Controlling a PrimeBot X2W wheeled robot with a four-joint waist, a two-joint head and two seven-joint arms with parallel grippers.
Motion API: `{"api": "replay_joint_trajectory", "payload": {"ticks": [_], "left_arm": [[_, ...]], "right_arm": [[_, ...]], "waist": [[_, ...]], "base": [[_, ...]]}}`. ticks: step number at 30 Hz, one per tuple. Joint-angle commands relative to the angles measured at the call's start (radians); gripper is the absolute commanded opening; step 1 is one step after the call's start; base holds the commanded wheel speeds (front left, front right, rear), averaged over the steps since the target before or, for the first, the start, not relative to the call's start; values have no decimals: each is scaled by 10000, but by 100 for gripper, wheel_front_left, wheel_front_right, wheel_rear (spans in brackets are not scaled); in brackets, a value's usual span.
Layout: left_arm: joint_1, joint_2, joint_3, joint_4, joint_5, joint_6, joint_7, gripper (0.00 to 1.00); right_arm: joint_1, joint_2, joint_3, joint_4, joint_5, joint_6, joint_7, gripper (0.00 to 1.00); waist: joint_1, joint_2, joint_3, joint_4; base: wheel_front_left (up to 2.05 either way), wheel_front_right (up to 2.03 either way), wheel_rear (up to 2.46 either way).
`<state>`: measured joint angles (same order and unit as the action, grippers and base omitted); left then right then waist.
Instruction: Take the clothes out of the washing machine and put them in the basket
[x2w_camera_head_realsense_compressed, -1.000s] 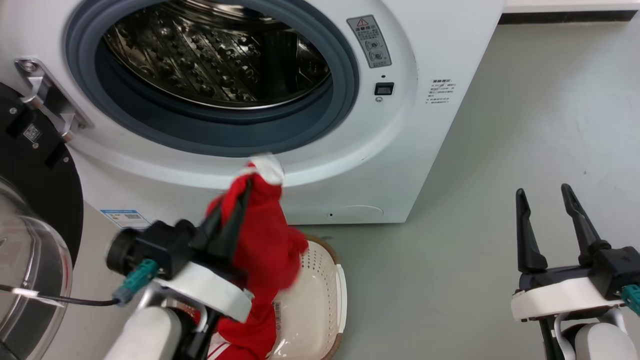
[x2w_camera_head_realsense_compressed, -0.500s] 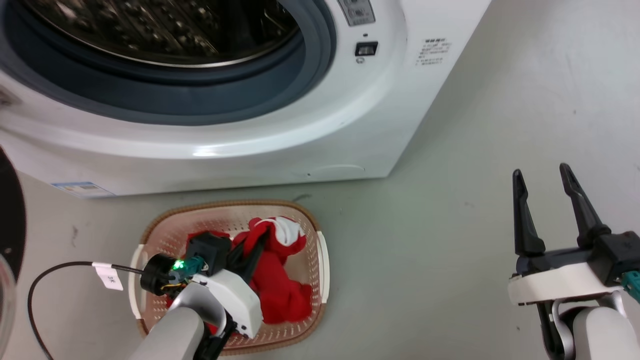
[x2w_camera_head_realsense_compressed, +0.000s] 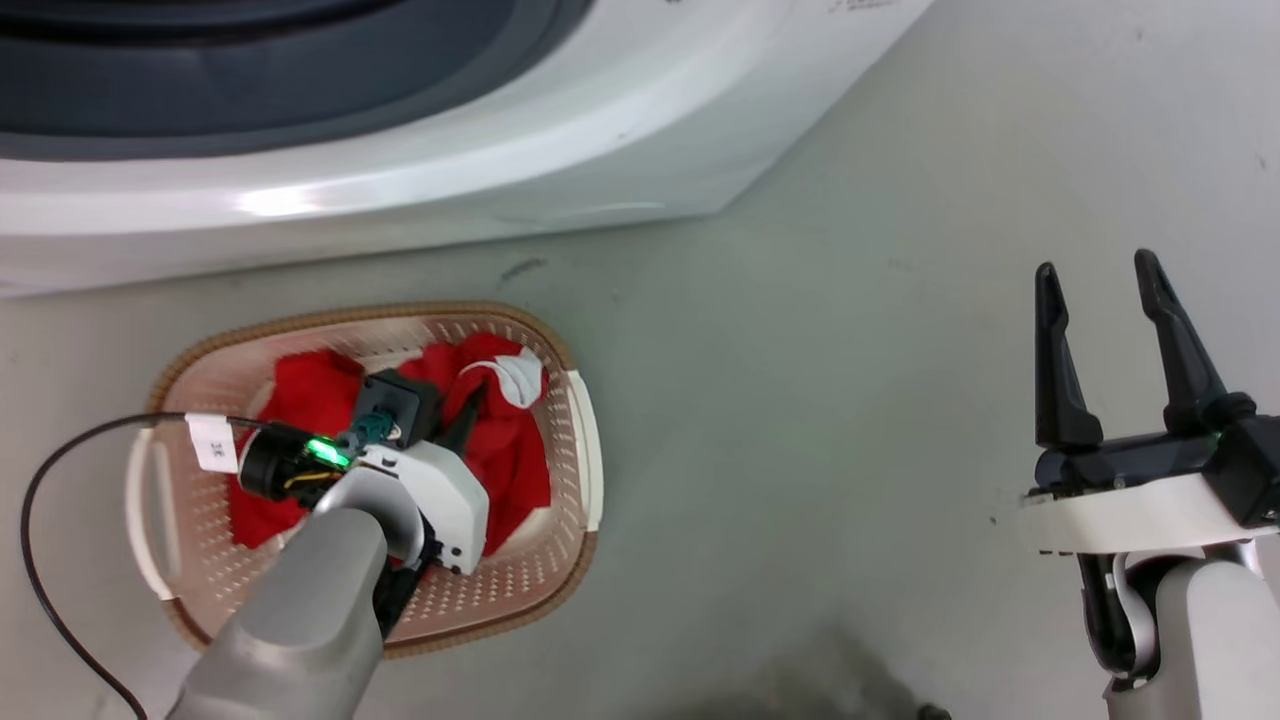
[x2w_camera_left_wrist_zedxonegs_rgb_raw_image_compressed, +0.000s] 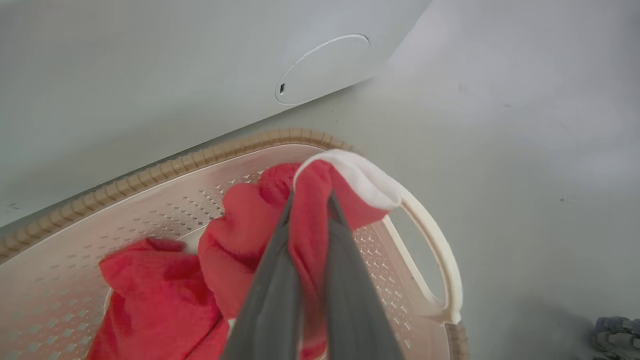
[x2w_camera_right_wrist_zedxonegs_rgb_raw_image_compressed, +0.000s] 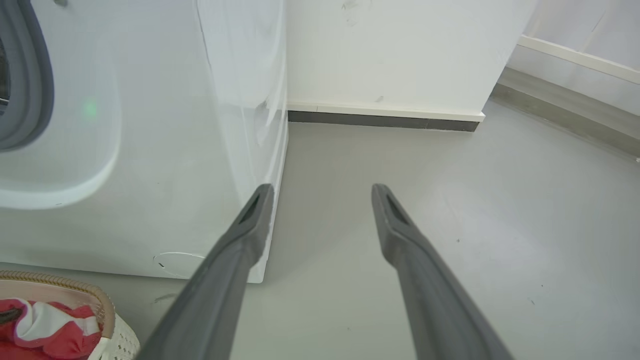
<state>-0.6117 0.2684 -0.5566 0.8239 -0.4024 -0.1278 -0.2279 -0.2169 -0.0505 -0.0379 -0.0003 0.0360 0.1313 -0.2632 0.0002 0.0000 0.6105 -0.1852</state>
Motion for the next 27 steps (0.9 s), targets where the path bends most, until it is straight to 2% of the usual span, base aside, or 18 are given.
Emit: {"api": "replay_joint_trajectory", "payload": {"ticks": [1, 9, 15, 16, 17, 23, 27], "left_arm": [[-379, 34, -131, 430, 31, -17, -97, 0], [-1424, 64, -471, 2186, -230, -23, -219, 0], [-1927, -22, -566, 3141, -451, -25, -294, 0], [-1981, -62, -584, 3285, -463, -26, -310, 27], [-2028, -93, -581, 3433, -480, -8, -309, 100], [-2004, -264, -560, 3875, -517, 35, -372, 100], [-1709, -251, -311, 3445, -613, 140, -390, 100]], "right_arm": [[-218, 5, 16, -91, 143, -11, -24, 100], [-473, 5, 176, -141, 416, -11, -23, 100], [-562, 5, 257, -151, 560, -11, -23, 100], [-570, 5, 251, -139, 580, -11, -23, 100], [-581, 5, 239, -119, 583, -11, -23, 100], [-604, 4, 171, 9, 452, -11, -23, 100], [-567, 4, 30, 107, 300, -11, -23, 100]], "waist": [[-2, 0, 748, -434], [-2, 0, 1687, -740], [-2, 0, 1983, -835], [-2, 0, 1992, -833], [-2, 0, 1985, -825], [-2, 0, 1511, -711], [-2, 0, 869, -523]], "base": [[0, 0, 0], [0, 0, 0], [0, 0, 0], [0, 0, 0], [0, 0, 0], [0, 0, 0], [0, 0, 0]]}}
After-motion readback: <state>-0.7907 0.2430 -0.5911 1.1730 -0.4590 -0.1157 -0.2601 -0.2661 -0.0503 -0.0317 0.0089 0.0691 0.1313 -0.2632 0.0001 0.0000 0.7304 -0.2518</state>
